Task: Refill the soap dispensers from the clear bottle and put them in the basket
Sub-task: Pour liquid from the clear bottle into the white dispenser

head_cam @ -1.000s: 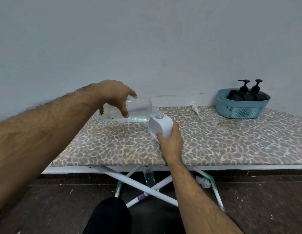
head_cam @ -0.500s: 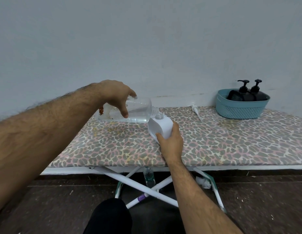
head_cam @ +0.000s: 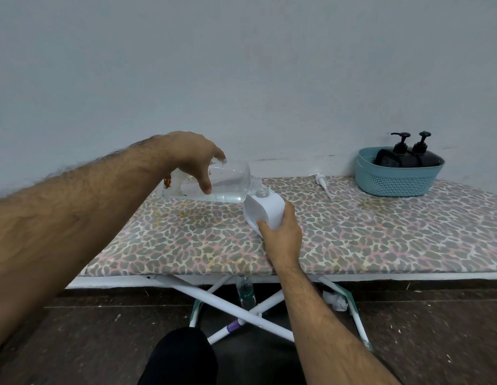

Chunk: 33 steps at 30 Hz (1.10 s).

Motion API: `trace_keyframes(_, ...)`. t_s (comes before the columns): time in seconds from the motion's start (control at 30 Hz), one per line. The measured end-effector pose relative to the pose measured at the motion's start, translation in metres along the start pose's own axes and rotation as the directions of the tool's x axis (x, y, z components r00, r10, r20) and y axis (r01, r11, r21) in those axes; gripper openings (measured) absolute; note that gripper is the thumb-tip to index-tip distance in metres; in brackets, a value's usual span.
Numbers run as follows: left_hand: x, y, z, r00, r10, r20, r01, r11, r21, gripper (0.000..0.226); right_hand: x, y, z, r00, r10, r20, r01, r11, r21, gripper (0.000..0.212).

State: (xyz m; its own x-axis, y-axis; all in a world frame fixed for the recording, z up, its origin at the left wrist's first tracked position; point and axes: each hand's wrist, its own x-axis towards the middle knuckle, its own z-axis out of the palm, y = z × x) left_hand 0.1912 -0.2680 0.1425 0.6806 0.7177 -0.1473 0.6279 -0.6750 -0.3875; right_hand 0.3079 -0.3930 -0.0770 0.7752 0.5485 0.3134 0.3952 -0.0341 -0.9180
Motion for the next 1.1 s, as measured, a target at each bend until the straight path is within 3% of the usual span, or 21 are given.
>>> trace_keyframes(1.1,-0.008,0.011,-0.014,1.000,0.001,0.028,-0.002,0.999,0.052,0.090,0.001,0.001,0.001,1.000,0.005,0.005,-0.005,1.000,-0.010,0.063)
